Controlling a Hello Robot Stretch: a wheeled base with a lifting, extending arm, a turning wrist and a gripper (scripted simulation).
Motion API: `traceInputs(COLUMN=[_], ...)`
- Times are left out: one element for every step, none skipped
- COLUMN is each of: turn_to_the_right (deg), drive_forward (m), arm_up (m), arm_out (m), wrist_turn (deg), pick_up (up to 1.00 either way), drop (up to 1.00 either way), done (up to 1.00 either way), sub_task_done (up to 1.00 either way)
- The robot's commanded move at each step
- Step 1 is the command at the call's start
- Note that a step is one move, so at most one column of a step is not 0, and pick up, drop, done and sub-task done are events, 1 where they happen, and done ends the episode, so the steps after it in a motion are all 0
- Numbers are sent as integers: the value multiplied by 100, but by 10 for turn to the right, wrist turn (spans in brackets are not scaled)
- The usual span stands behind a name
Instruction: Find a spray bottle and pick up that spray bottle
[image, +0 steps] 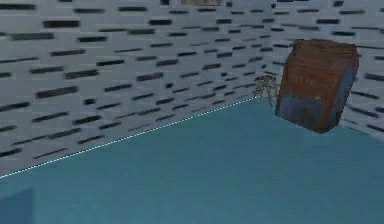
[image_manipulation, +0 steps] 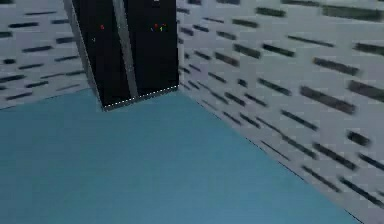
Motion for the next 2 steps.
traceInputs(turn_to_the_right=[330,0], drive_forward=[0,55], arm_up=[0,0], arm_out=[0,0], wrist_turn=[0,0], pick_up=[0,0], drop=[0,0], done=[0,0], sub_task_done=[0,0])
